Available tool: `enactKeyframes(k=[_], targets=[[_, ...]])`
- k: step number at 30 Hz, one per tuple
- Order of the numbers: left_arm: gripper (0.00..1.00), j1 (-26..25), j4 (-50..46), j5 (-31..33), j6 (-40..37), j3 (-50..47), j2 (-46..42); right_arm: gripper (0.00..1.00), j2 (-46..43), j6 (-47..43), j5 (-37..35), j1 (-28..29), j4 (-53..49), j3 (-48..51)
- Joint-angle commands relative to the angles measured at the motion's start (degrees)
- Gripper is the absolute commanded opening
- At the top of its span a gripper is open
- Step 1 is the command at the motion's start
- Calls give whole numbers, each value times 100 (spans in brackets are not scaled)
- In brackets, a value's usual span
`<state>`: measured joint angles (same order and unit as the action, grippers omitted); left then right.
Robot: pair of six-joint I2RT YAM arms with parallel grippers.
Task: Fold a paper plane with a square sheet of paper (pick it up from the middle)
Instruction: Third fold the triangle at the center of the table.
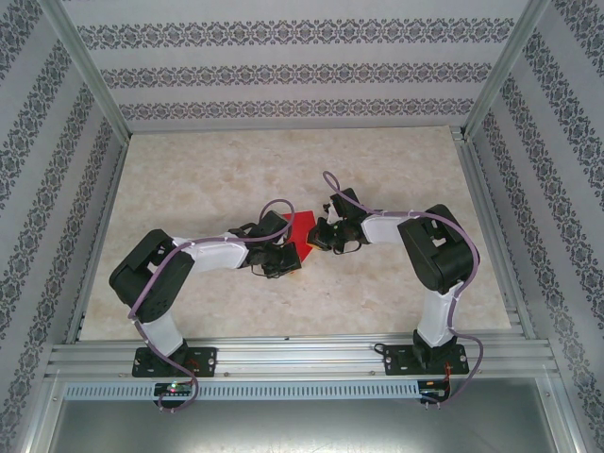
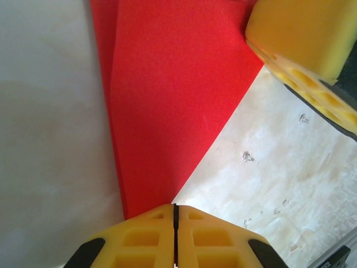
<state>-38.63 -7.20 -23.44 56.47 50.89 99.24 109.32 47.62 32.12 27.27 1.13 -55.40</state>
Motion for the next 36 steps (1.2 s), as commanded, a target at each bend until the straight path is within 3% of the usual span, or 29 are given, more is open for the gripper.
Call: enactKeyframes(k=[1,12,20,36], targets=[[10,-65,-54,-114,197,-128,-46,0,406,-112,-520,42,-675,135],[10,-66,105,-189,308,-209,6,0,428,-118,-523,42,-704,139],[11,126,-127,142,32,105,-408,0,424,-130,-538,42,-730,136],[6,189,485,-445,368,-438,8,0,424,-155,-520,42,-761,120]])
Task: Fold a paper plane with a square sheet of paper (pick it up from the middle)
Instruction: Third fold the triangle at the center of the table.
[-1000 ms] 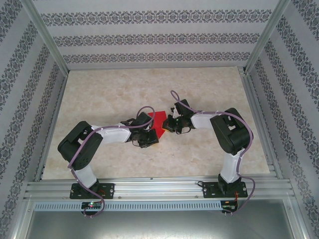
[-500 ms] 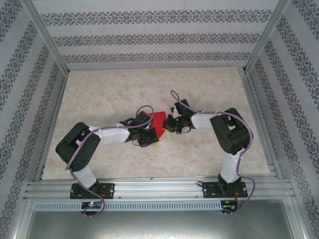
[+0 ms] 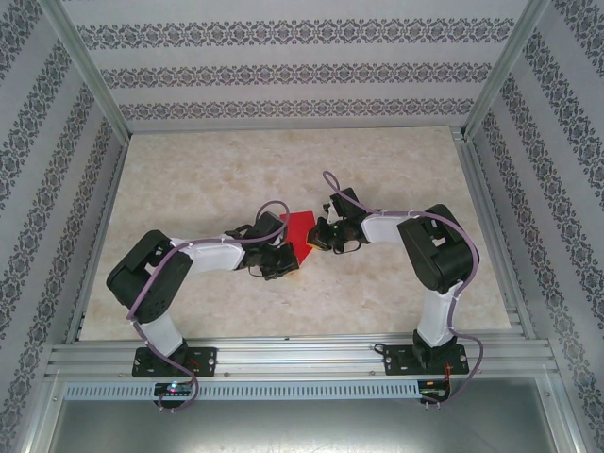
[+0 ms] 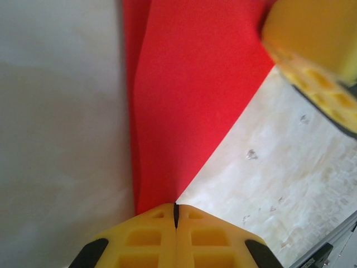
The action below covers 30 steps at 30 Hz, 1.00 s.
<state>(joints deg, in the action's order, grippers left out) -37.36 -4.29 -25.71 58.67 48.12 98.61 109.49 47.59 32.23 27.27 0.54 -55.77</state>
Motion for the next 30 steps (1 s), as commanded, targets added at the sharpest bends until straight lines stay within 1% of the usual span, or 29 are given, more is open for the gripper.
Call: enactKeyframes(k=[1,7,12,14,20,30], targets=[[6,63,201,-248,169,-214,60,0,404,-154,-533,42,-704,156],[7,54,498,-448,346,-394,156,0,407,-141,-538,42,-687,152],[7,58,496,-474,351,-337,175,0,406,-145,-544,42,-720,150],[7,67,423,-416,264,-233,47,0,397,-154,-547,42,-732,151],[7,114,230,19,64,-13,-343,0,402,-162,-556,42,-736,166],[3,133,339,56,152,-251,-5,0,415,-165,-545,42,-712,197]])
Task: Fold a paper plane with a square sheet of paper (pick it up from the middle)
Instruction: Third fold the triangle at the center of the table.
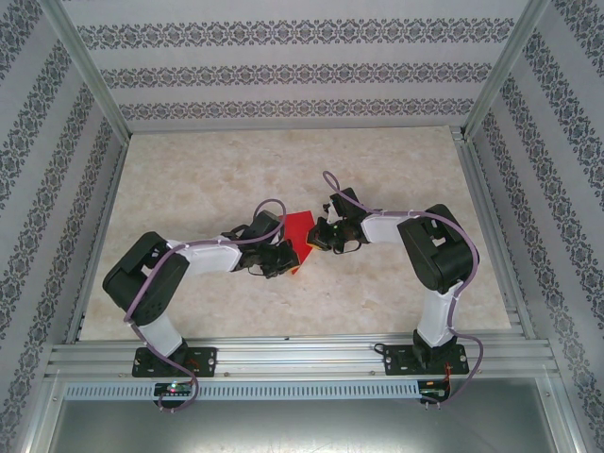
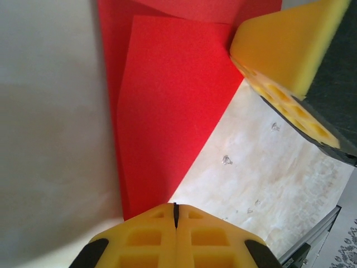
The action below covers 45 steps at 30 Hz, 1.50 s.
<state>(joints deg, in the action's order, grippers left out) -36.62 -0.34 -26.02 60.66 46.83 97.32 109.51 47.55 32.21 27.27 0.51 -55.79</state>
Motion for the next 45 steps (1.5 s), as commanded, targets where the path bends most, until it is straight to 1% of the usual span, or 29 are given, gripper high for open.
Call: enactKeyframes(k=[1,7,12,15,17,21,25,29,37,41,45], targets=[[3,56,-31,44,-15,-170,153,0,413,-158,-542,42,-706,207],[0,45,-113,-165,-10,-338,281,0,232,-135,-543,42,-703,309],[0,50,-359,-125,-132,-289,332,0,-89,-410,-475,33,-750,5],[0,50,-512,-54,-220,-236,306,0,-481,-694,-330,89,-638,-86],[0,48,-650,-1,-330,-193,290,0,-714,-899,-53,161,-423,5],[0,50,-895,135,-574,-99,297,0,-911,-1011,170,333,-33,277],[0,67,-1053,254,-761,-62,286,0,-705,-908,85,525,-43,316],[0,80,-1032,239,-776,-73,314,0,-487,-829,-16,670,-16,344],[0,94,-1077,252,-797,-61,311,0,-158,-860,0,701,-27,393],[0,92,-1272,284,-929,-16,314,0,-38,-992,-21,603,-112,324],[0,100,-1702,387,-1145,35,323,0,-22,-1185,-28,329,-161,238]])
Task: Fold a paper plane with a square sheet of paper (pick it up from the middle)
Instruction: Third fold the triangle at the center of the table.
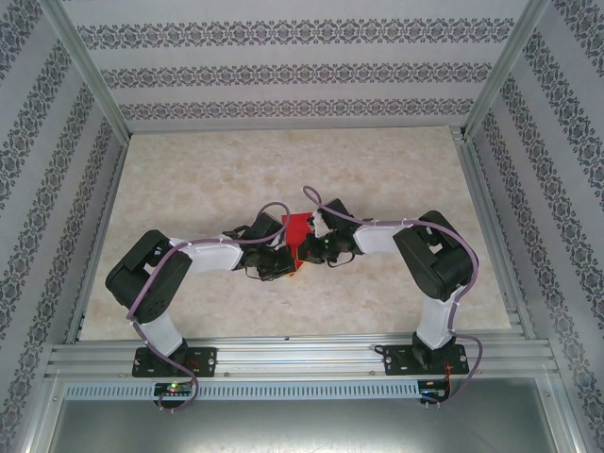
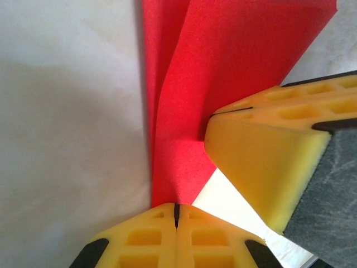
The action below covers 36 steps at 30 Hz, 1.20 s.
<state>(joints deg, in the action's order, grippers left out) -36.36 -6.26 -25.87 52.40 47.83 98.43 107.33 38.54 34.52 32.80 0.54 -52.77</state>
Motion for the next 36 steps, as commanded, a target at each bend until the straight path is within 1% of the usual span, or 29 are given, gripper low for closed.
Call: enactKeyframes(k=[1,5,9,12,14,16,18,21,24,28,32,36], targets=[[0,75,-1185,385,-357,-81,219,0,213,-342,-256,-301,-191,-105],[0,93,-1401,422,-484,-155,247,0,377,-466,-277,-747,-325,-335],[0,137,-1389,434,-529,-254,186,0,511,-492,-391,-1194,-430,-506],[0,155,-1350,443,-610,-232,158,0,366,-496,-442,-1463,-491,-550],[0,155,-1326,452,-669,-173,150,0,81,-568,-525,-1512,-604,-538],[0,160,-1299,463,-749,-108,145,0,-311,-573,-581,-1491,-630,-431],[0,164,-1260,469,-814,-51,150,0,-700,-457,-512,-1393,-440,-189],[0,173,-1202,473,-869,3,158,0,-928,-259,-434,-1031,-232,44],[0,174,-1141,484,-939,26,126,0,-764,-47,-398,-577,-120,63],[0,182,-1113,507,-1053,55,56,0,-286,324,-273,-183,281,10],[0,188,-1079,460,-1101,83,44,0,138,511,-189,-46,499,-64],[0,182,-1127,313,-1032,203,-90,0,330,549,-340,-76,337,-35]])
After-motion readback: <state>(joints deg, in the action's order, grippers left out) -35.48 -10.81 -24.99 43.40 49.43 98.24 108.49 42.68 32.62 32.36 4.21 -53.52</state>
